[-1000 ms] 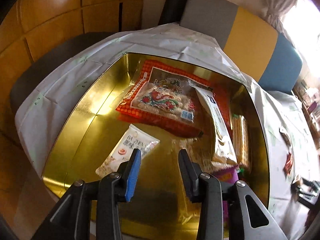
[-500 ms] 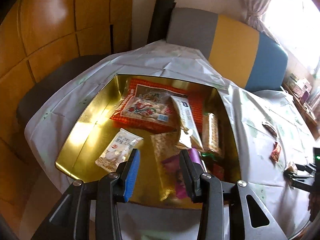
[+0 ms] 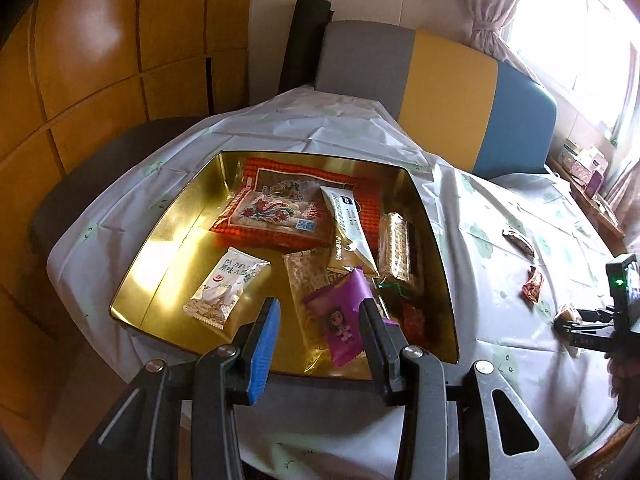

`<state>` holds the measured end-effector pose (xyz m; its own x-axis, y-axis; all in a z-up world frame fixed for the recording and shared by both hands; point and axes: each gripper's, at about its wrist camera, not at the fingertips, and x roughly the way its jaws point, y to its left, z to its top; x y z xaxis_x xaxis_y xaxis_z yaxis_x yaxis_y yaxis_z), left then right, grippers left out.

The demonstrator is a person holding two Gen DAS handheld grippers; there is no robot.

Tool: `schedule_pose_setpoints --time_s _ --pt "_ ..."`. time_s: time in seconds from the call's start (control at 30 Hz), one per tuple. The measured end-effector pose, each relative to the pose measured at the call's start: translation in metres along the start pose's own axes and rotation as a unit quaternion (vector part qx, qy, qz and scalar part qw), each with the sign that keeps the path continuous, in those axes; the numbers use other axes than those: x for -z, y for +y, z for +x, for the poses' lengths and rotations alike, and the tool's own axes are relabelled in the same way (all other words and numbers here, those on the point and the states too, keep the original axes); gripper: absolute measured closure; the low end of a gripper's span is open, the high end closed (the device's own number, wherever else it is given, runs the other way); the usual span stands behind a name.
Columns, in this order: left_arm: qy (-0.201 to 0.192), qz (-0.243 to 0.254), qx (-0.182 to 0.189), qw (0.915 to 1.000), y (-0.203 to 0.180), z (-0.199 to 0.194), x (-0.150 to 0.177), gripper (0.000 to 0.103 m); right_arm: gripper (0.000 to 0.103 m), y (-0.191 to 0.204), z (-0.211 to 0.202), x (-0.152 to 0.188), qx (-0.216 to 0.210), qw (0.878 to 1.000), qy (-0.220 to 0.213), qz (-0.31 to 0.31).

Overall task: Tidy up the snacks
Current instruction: 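Withdraw the left tool while the right tool lifts the pastry pack, then carry the pastry pack into the gold box and open the right tool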

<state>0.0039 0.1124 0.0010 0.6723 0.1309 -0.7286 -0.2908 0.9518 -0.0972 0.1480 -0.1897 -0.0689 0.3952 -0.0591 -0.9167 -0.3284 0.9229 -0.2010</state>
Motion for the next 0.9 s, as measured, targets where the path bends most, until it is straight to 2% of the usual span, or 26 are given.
schedule_pose_setpoints --time_s 0.23,0.37,0.47,0.57,0.67,0.9 --pt "-0.001 0.002 0.019 0.9998 -0.001 -0.003 0.005 0.062 0.045 0.000 0.002 -0.002 0.012 1.000 0.005 0.027" --pt "-0.014 0.040 0.044 0.9982 -0.018 -0.009 0.011 0.062 0.045 -0.005 0.004 -0.004 0.009 0.999 0.007 0.046" --pt "-0.008 0.059 0.081 0.9949 -0.031 -0.010 0.017 0.062 0.046 -0.008 0.005 -0.005 0.007 0.999 0.009 0.052" --pt "-0.006 0.095 0.117 0.9886 -0.047 -0.011 0.025 0.062 0.046 -0.012 0.005 -0.009 0.002 0.998 0.009 0.062" --pt "-0.004 0.133 0.156 0.9788 -0.065 -0.014 0.035 0.061 0.046 -0.010 0.000 -0.010 -0.004 0.998 0.002 0.062" --pt "0.017 0.196 0.211 0.9575 -0.092 -0.012 0.057 0.062 0.046 0.003 -0.019 -0.025 -0.030 0.998 -0.029 0.045"
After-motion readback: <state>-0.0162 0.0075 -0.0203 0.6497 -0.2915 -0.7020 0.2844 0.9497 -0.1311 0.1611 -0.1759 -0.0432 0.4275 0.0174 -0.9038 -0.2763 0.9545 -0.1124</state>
